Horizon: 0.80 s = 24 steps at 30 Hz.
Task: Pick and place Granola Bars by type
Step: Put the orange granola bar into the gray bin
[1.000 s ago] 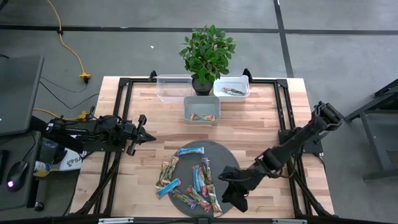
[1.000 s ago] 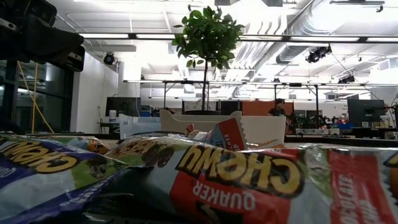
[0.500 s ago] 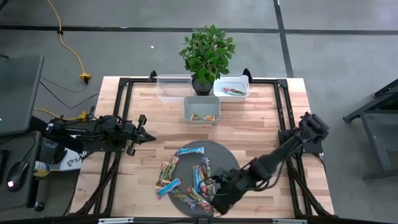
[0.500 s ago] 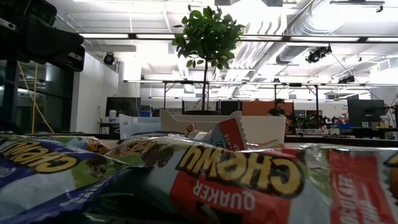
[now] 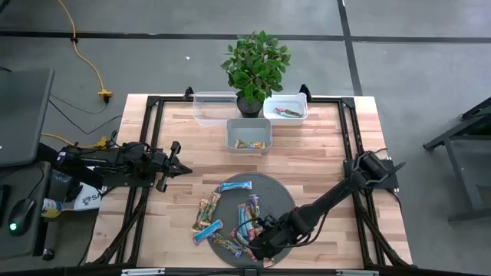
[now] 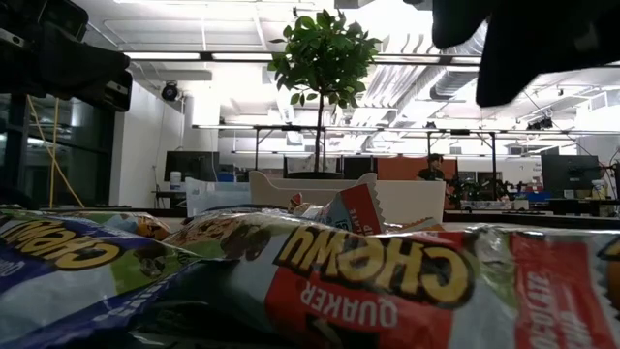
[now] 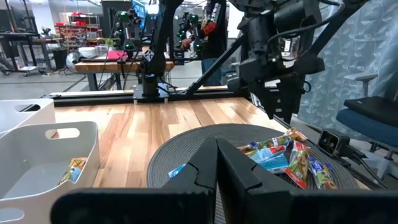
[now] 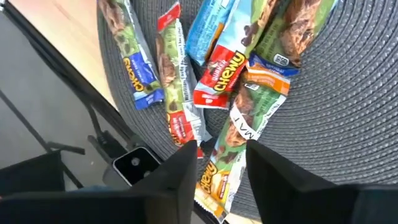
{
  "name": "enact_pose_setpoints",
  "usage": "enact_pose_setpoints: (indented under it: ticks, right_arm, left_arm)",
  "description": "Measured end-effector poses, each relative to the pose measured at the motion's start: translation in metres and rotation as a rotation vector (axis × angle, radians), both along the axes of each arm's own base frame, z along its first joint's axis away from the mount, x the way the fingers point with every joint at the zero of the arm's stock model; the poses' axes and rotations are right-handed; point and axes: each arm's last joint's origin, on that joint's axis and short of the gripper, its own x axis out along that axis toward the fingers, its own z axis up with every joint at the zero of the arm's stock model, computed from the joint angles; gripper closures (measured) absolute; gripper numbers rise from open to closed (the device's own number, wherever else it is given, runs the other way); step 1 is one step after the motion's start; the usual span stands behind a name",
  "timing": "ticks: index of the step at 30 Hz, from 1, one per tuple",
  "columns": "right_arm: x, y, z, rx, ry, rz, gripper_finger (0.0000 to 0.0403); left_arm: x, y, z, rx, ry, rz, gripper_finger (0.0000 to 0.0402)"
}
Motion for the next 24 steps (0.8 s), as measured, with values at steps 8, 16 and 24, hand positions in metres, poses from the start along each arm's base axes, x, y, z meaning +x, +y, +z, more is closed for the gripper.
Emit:
enact_pose_setpoints:
  ticks: [8, 16, 24]
  right_arm:
    - [0.004, 0.002, -0.017, -0.009, 0.042, -0.019, 0.0207]
    - [0.009, -0.001, -0.032, 0.003, 0.093, -0.018, 0.0175]
    - [0.015, -0.004, -0.047, 0.025, 0.140, -0.013, 0.0175]
  left_arm:
    - [0.000, 0.000, 0.000, 0.000, 0.000, 0.000, 0.0401]
    - [0.000, 0.000, 0.000, 0.000, 0.000, 0.000, 0.0401]
    - [0.000, 0.000, 0.000, 0.000, 0.000, 0.001, 0.0401]
